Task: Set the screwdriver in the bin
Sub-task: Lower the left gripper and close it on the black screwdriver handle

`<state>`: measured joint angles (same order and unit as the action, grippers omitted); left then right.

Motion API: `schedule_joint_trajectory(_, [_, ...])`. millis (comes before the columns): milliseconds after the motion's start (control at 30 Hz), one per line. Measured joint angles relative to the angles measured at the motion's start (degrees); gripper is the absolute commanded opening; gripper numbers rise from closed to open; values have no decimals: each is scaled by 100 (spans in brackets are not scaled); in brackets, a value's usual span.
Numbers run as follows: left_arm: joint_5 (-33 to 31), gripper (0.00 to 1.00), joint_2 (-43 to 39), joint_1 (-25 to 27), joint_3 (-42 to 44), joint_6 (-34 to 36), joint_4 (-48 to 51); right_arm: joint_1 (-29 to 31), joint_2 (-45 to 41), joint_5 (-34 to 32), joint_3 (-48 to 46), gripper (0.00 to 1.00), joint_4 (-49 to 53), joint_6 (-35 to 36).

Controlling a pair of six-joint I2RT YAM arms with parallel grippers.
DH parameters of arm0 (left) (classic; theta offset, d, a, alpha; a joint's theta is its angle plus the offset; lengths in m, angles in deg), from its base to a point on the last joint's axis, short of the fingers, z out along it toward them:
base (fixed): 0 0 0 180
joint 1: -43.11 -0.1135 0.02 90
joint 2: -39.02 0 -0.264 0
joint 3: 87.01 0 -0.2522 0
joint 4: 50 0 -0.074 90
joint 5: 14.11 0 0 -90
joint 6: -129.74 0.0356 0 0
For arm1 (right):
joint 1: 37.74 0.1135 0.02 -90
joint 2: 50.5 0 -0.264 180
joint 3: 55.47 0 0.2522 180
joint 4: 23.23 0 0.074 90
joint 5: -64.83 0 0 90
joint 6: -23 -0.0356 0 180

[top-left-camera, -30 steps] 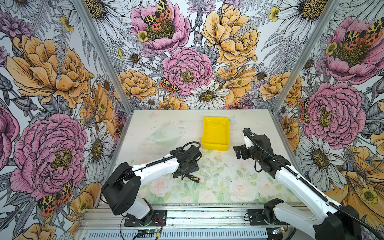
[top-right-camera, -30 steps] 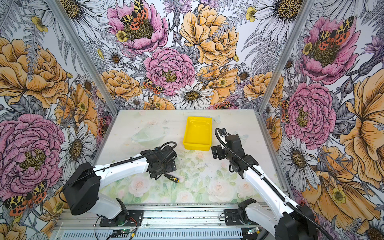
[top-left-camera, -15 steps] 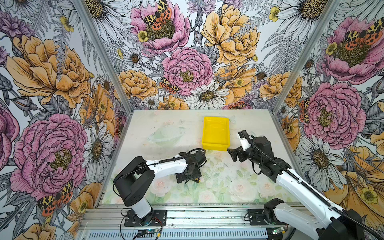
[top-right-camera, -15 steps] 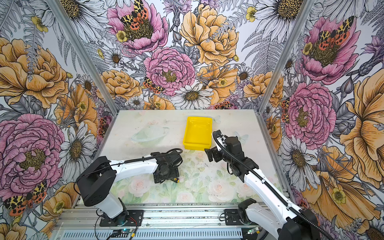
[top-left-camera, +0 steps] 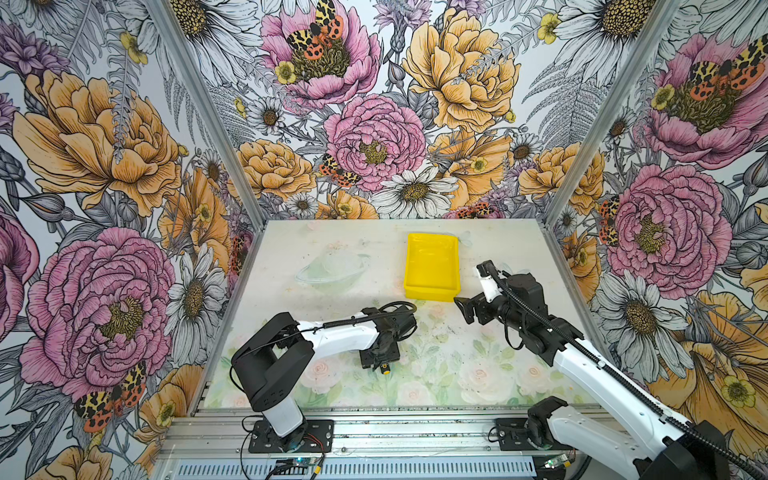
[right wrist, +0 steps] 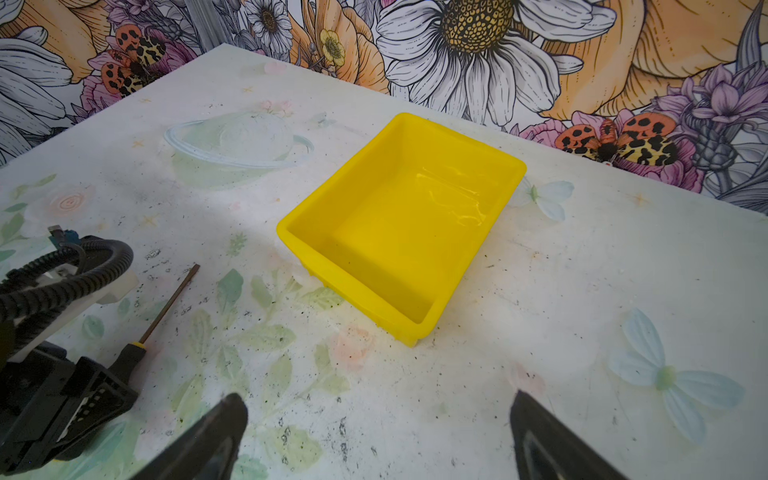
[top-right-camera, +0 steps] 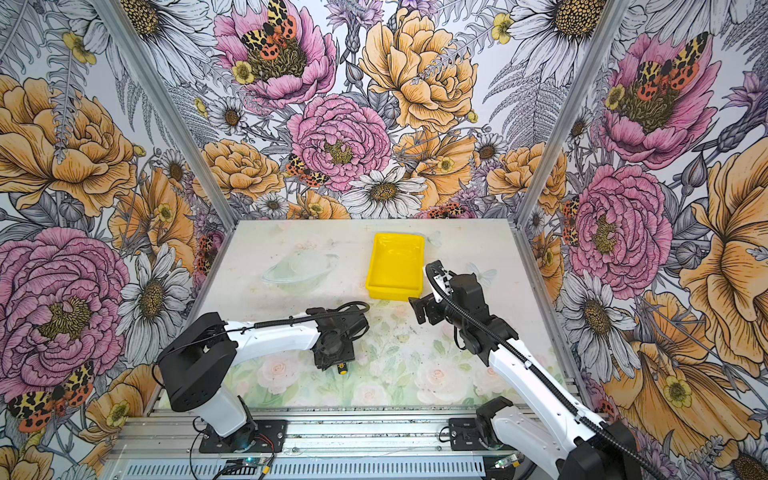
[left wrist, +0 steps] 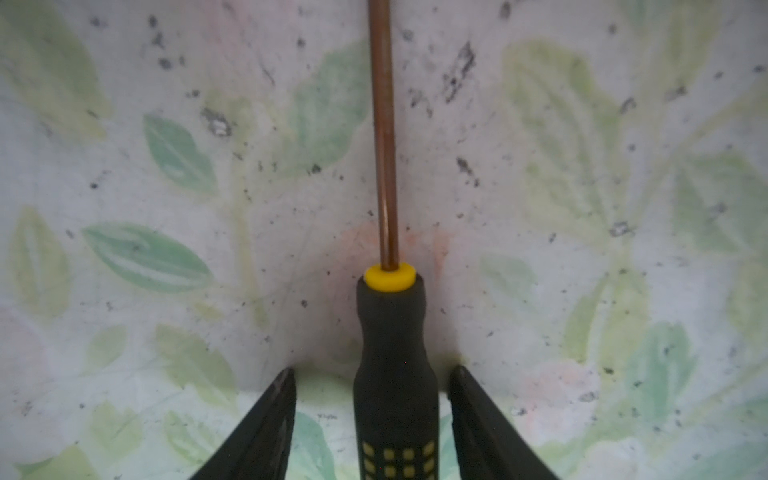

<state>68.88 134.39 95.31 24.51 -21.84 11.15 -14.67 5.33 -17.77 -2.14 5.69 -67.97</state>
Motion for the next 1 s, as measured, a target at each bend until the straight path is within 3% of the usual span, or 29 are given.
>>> schedule_joint_trajectory(333, [4, 36, -55, -122, 66, 39, -11, 0, 0, -138, 0, 100, 0, -2])
schedule_joint_trajectory(633, [31, 11, -57, -195, 55, 164, -4, 0, 0, -227, 0, 100, 0, -2])
schedule_joint_trajectory(1000, [44, 3, -85, -649, 28, 485, 7, 0, -184, -317, 0, 100, 24, -173])
